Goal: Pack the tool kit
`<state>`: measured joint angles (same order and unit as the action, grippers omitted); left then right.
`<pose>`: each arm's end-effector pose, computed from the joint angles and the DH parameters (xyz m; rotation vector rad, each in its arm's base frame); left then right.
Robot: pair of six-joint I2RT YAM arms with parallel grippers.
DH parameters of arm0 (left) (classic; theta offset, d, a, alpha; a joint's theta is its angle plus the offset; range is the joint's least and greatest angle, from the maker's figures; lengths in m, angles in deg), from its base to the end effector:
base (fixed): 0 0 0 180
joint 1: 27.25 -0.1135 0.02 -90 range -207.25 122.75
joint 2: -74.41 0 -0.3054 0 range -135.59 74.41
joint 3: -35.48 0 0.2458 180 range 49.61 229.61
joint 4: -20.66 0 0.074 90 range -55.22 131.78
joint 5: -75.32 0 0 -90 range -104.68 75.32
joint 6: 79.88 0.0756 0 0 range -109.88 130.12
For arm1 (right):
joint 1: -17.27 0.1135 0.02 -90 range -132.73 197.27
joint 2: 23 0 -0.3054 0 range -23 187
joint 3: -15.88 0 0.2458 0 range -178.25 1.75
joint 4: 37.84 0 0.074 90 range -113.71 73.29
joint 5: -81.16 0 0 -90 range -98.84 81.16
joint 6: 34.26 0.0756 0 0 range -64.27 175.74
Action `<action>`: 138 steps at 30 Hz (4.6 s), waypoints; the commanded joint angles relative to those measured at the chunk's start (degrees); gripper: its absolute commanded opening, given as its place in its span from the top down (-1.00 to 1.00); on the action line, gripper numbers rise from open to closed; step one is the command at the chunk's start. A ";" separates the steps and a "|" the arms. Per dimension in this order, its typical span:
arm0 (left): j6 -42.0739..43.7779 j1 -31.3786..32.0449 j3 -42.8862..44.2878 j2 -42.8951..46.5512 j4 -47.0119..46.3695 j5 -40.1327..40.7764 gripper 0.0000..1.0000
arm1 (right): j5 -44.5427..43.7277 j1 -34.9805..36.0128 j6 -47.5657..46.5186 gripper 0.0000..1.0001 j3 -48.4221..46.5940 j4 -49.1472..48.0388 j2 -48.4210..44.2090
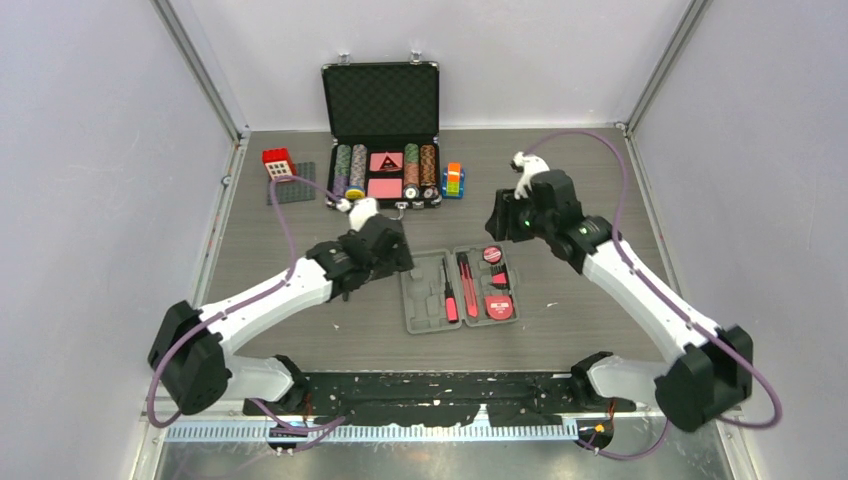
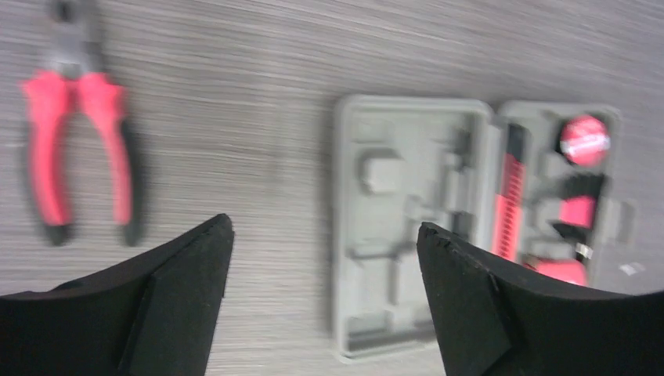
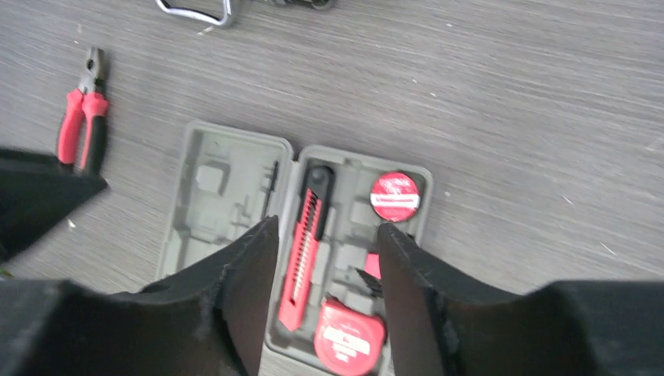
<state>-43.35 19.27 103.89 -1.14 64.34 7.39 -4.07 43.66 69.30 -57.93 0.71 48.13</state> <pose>0.2124 -0.1827 0.2670 -0.3112 2.3811 -0.3527 0.2550 0.1335 0.3265 -0.2971 2.2163 0.4777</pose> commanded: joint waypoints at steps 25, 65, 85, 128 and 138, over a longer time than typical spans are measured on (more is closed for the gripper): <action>17.00 -28.99 -2.46 -13.35 2.14 -6.64 -0.30 | -6.56 -3.97 -0.87 -0.60 16.08 -3.96 -23.64; 13.46 -8.73 2.72 -17.05 10.60 -15.33 -0.30 | -4.55 -4.22 -0.73 -0.60 17.66 -3.90 -24.77; 17.17 -8.71 0.32 -3.94 4.73 -12.62 0.99 | 4.46 -4.16 0.86 -0.59 16.59 -5.68 -21.63; 8.00 -8.64 -15.50 28.18 -36.92 -14.81 1.00 | 2.38 26.17 -13.82 -0.51 14.78 -53.83 2.93; 7.51 -7.66 -15.73 28.40 -38.51 -15.38 1.00 | -1.91 29.82 -18.08 -0.33 11.97 -56.74 10.76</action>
<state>-34.80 10.92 85.09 25.59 31.65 -7.28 -3.13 72.66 53.87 -42.85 -50.15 57.33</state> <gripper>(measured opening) 0.434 0.691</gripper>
